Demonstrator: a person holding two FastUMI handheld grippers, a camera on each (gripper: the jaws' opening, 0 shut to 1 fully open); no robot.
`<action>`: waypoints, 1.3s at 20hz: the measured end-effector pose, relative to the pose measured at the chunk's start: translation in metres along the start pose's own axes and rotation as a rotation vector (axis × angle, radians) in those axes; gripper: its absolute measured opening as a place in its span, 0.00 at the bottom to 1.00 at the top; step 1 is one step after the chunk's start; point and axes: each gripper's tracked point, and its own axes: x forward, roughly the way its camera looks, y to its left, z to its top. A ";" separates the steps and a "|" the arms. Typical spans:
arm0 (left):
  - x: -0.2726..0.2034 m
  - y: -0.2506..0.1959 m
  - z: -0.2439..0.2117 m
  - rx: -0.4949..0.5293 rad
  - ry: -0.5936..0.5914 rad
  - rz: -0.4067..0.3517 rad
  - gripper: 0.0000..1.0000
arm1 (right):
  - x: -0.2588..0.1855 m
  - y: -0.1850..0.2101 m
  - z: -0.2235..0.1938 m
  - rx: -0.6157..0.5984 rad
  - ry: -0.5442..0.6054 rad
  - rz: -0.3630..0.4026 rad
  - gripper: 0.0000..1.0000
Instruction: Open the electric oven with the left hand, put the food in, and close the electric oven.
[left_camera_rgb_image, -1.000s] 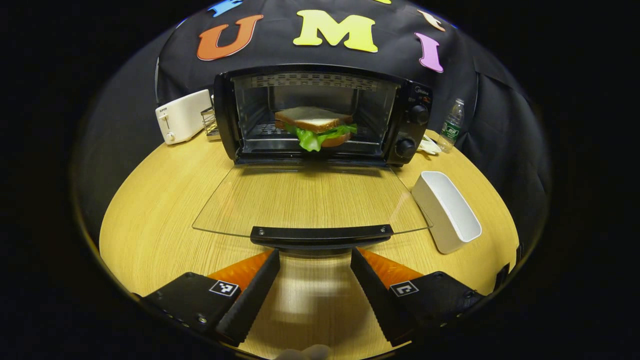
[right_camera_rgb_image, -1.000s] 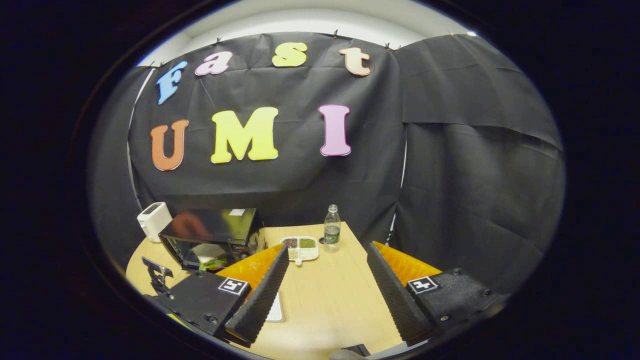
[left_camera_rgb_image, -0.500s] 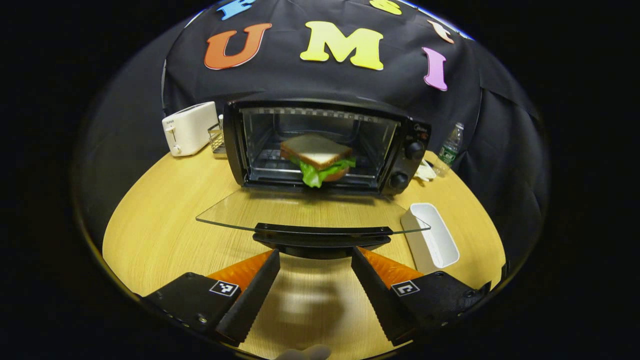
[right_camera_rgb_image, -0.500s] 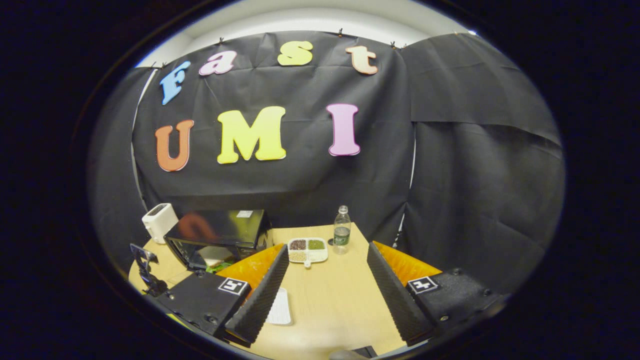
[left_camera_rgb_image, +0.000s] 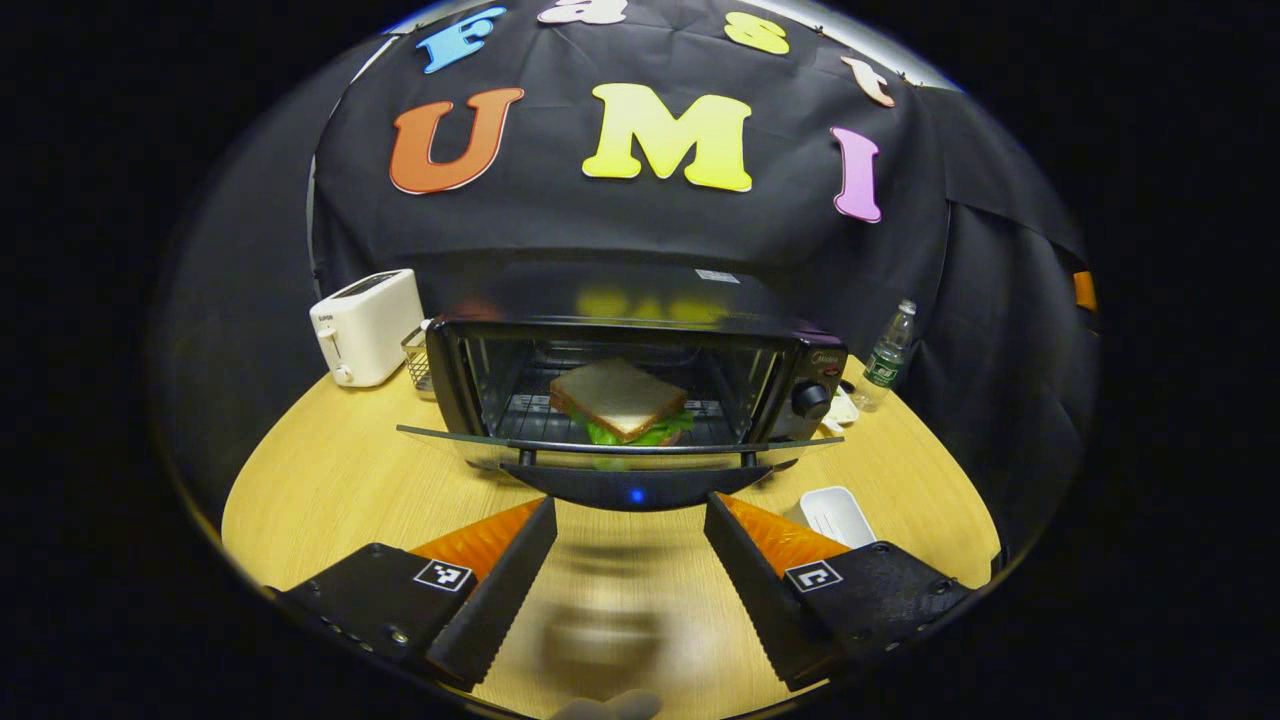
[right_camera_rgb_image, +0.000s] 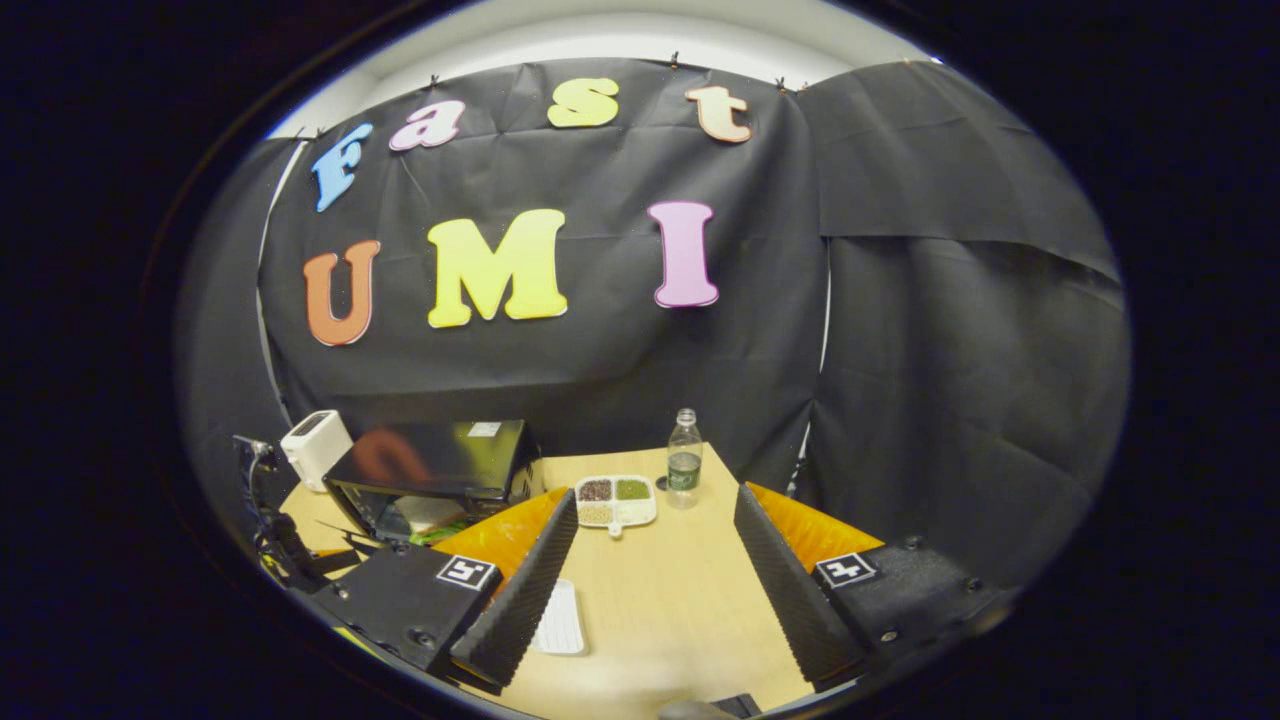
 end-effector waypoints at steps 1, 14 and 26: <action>0.003 -0.001 0.004 0.011 -0.007 -0.002 0.98 | 0.000 0.000 -0.001 -0.002 0.000 -0.003 1.00; 0.018 -0.008 0.041 0.052 -0.080 -0.005 0.95 | -0.001 -0.011 0.012 -0.009 -0.015 -0.025 0.91; -0.064 -0.005 0.092 0.048 -0.230 0.030 0.95 | -0.028 0.022 0.032 -0.037 -0.077 0.069 1.00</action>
